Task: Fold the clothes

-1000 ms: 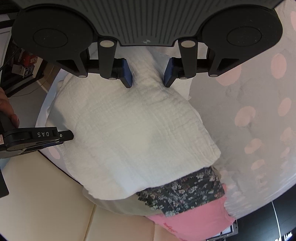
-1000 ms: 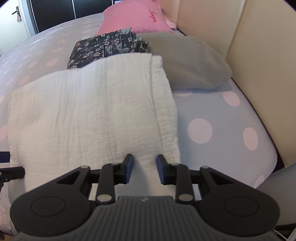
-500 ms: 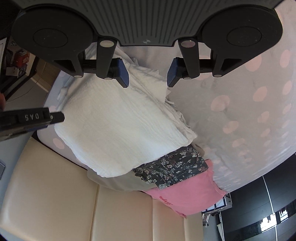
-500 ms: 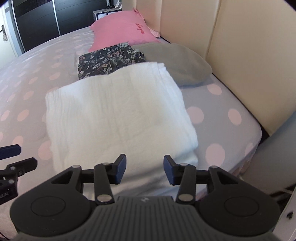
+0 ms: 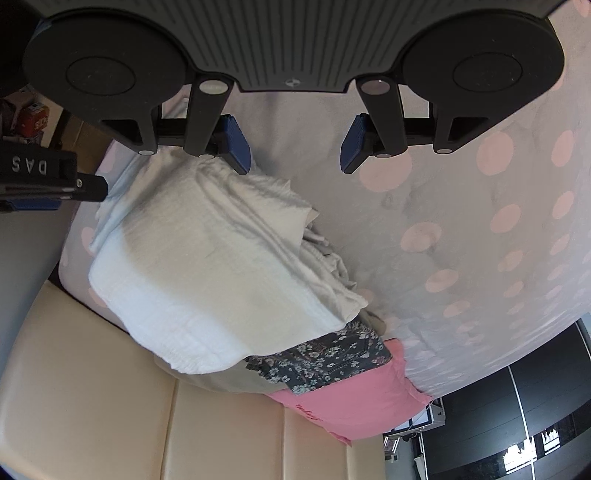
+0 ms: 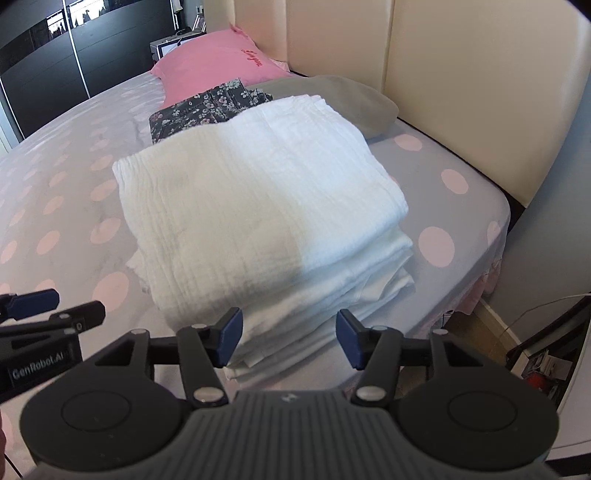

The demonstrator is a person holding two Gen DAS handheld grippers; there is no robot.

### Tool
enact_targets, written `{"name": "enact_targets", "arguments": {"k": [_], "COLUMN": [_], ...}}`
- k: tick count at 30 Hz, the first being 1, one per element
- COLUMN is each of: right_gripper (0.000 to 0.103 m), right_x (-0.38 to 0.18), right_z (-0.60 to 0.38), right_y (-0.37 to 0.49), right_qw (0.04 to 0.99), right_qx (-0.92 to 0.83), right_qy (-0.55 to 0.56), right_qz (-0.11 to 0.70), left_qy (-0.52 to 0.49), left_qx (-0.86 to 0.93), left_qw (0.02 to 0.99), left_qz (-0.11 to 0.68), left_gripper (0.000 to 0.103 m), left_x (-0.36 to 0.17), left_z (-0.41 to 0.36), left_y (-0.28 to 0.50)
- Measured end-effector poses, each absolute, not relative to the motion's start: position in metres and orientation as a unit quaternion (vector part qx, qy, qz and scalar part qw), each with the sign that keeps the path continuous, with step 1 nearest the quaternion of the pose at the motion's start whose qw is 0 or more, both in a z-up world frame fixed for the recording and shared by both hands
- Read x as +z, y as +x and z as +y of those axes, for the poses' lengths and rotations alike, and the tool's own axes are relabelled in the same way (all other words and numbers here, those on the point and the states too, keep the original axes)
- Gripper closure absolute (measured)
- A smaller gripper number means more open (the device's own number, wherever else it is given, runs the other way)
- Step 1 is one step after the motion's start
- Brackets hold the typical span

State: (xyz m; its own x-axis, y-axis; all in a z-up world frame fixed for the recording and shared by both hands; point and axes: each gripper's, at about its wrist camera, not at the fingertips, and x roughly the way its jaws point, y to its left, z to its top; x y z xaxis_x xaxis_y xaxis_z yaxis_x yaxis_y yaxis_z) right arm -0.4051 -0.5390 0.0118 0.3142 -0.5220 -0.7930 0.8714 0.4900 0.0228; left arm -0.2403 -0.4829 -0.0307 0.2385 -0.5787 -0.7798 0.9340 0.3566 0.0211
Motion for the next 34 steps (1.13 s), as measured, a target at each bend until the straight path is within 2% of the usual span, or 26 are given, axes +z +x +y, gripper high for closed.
{"name": "enact_targets", "arguments": {"k": [7, 34], "right_gripper": [0.041, 0.041], "right_x": [0.011, 0.008], "right_z": [-0.541, -0.536], "right_y": [-0.404, -0.398], "right_qw": [0.779, 0.78], "right_qx": [-0.449, -0.451], "right_qy": [0.253, 0.231], "right_qz": [0.357, 0.368], "left_qy": [0.263, 0.278], "left_qx": [-0.504, -0.503], "left_qw": [0.742, 0.735], "left_qz": [0.355, 0.36], "left_gripper": [0.051, 0.05], "left_x": [-0.034, -0.044], "left_z": [-0.482, -0.482], "left_y": [-0.241, -0.244]}}
